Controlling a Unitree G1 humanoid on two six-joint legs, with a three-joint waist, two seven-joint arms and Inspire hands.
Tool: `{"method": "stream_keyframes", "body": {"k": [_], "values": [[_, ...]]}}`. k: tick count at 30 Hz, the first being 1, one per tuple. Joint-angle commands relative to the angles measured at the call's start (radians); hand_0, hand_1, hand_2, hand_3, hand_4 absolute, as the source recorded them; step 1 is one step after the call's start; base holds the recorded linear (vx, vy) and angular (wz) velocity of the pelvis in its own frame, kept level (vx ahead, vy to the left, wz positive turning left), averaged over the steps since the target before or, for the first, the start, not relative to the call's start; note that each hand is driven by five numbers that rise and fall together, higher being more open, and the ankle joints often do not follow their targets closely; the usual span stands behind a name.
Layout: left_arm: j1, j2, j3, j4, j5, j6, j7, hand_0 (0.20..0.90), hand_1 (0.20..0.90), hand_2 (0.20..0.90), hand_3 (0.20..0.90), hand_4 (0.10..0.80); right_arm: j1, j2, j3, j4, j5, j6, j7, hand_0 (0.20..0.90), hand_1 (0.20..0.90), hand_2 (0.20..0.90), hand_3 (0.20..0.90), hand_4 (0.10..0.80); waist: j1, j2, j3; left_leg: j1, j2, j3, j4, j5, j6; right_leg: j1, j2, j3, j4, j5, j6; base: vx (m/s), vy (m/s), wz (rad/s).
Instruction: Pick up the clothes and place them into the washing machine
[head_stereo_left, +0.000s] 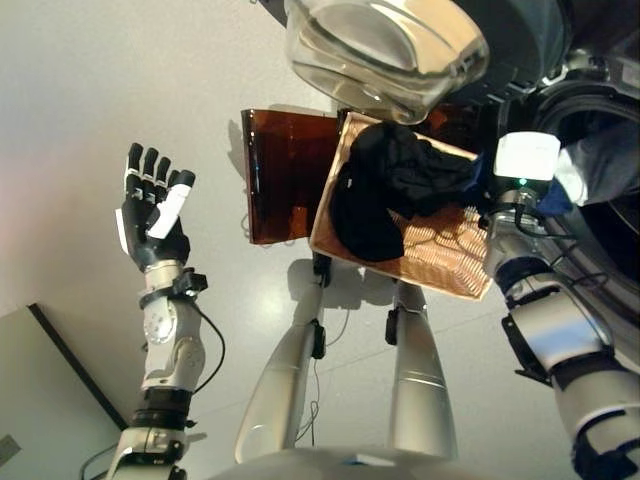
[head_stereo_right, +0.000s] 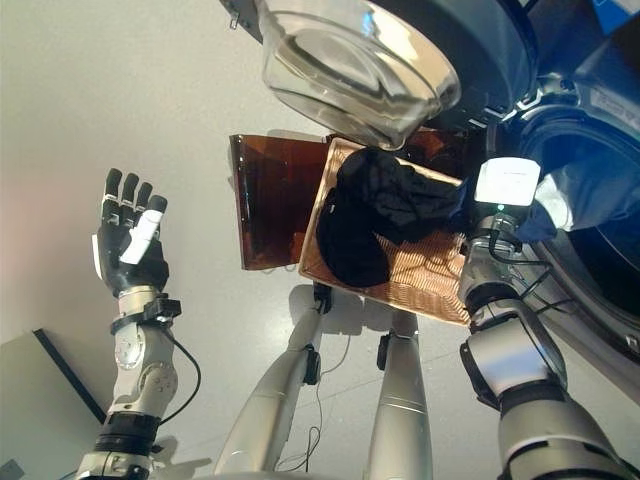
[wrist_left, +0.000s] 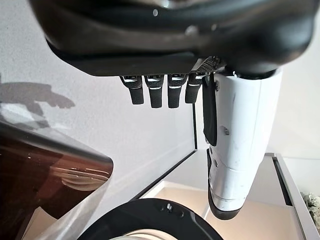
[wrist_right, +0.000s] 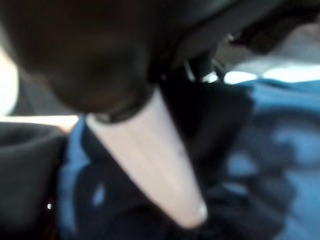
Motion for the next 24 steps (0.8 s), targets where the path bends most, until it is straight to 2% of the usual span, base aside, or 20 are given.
{"method": "stream_keyframes", "body": {"k": [1,11,19,24], "values": [[0.007,0.072,0.118,-0.117,0.03,-0.103,0.003,0.9,0.9,0.9,0.9,0.8,-0.013,0.012,0.034,0.006,0.022,0.007,-0.03,0.2,0.2,0.2,0.2,0.3,-0.004,0.005,0.017,0.02,-0.016,0.01,-0.009,-0.071,-0.107,0.061,-0.016,-0.019,-0.176,0.061,0.021,0.0,0.0,0.0],[0.01,0.068,0.123,-0.114,0.036,-0.104,0.007,0.9,0.9,0.9,0.9,0.8,0.015,0.005,-0.01,-0.044,0.077,-0.018,-0.069,0.2,0.2,0.2,0.2,0.3,-0.014,-0.003,0.01,0.034,-0.008,0.014,-0.009,-0.074,-0.105,0.075,-0.015,-0.027,-0.175,0.059,0.021,0.0,0.0,0.0],[0.01,0.058,0.138,-0.082,0.057,-0.119,0.04,0.9,0.9,0.9,0.9,0.8,0.162,-0.016,-0.113,-0.339,0.146,-0.117,-0.16,0.2,0.2,0.2,0.2,0.3,-0.042,-0.027,0.007,0.063,-0.003,0.019,-0.009,-0.087,-0.1,0.104,-0.006,-0.025,-0.178,0.053,0.021,0.022,-0.011,-0.05],[0.009,0.06,0.126,-0.079,0.056,-0.131,0.038,0.9,0.9,0.9,0.9,0.8,0.149,-0.05,-0.108,-0.368,0.129,-0.133,-0.166,0.2,0.2,0.2,0.2,0.3,-0.039,-0.027,-0.001,0.075,0.0,0.017,-0.009,-0.09,-0.097,0.116,-0.007,-0.029,-0.183,0.051,0.02,0.005,0.001,-0.01]]}}
